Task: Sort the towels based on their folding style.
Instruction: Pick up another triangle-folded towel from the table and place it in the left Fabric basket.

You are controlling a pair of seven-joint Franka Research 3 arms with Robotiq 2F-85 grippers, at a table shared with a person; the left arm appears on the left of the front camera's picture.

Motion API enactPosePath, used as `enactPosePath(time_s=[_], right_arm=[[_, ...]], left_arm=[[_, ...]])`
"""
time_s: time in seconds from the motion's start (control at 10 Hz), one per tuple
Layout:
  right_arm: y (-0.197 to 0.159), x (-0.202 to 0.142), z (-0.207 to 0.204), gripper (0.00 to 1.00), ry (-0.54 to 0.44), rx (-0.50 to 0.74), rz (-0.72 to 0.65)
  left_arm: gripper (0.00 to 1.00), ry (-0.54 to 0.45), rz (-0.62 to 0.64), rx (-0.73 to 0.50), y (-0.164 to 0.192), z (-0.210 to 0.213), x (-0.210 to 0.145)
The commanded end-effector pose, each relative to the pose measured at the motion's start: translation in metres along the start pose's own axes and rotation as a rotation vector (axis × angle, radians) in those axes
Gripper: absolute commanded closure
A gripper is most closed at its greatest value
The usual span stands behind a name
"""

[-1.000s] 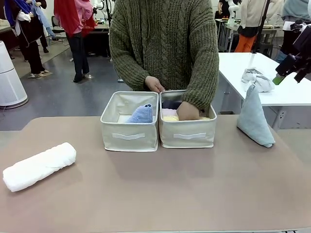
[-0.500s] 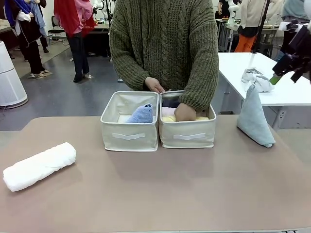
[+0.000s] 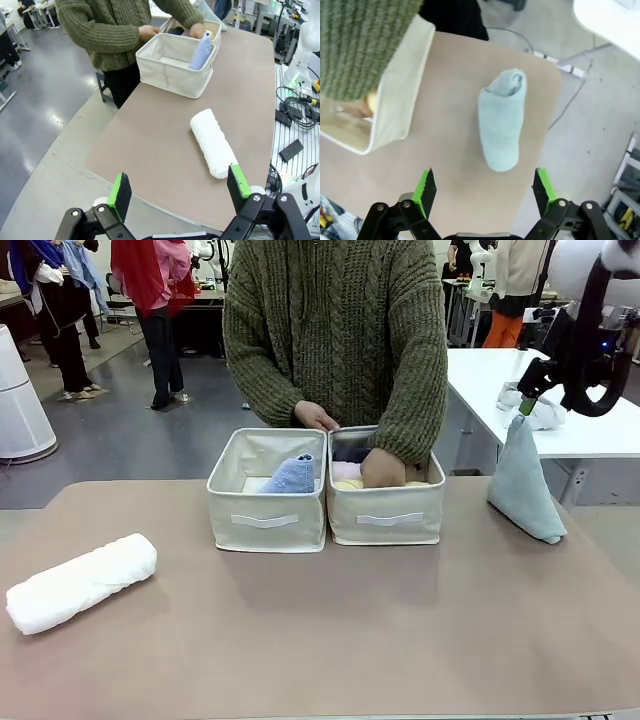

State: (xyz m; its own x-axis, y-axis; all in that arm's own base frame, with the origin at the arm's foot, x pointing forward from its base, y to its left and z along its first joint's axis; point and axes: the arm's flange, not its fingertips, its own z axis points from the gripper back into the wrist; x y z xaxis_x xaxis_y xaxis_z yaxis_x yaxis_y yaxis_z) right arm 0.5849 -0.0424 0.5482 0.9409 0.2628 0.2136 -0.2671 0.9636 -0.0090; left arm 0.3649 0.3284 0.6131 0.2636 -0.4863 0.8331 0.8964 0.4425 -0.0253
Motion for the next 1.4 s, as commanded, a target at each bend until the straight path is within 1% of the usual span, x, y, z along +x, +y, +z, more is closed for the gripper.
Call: enactPosePath(time_s=[0.0,0.1,0.2,0.4,0.6,0.8,1.0,1.3], right_arm=[[-0.004,0.020,-0.005,0.00,0.059,-0.067,-0.016],[-0.006,0.027,-0.014,0.00,0.084,-0.073,-0.016],[-0.006,0.034,-0.022,0.00,0.101,-0.037,0.006],[-0.012,0.046,-0.039,0.00,0.129,0.011,-0.001],[-0.023,0.055,-0.057,0.00,0.151,0.022,-0.019],[-0.034,0.063,-0.070,0.00,0.144,0.028,-0.037],[-0.039,0.071,-0.083,0.00,0.139,0.063,-0.034],[-0.043,0.078,-0.096,0.00,0.143,0.090,-0.035]], left_arm=[[0.00,-0.007,-0.017,0.005,-0.001,0.002,-0.001],[0.00,-0.007,-0.017,0.005,-0.001,0.002,-0.001],[0.00,-0.007,-0.017,0.005,-0.001,0.002,-0.001],[0.00,-0.007,-0.017,0.005,-0.001,0.002,-0.001],[0.00,-0.007,-0.017,0.005,-0.001,0.002,-0.001],[0.00,-0.007,-0.017,0.005,-0.001,0.002,-0.001],[0.00,-0.007,-0.017,0.005,-0.001,0.002,-0.001],[0.00,-0.007,-0.017,0.005,-0.001,0.002,-0.001]])
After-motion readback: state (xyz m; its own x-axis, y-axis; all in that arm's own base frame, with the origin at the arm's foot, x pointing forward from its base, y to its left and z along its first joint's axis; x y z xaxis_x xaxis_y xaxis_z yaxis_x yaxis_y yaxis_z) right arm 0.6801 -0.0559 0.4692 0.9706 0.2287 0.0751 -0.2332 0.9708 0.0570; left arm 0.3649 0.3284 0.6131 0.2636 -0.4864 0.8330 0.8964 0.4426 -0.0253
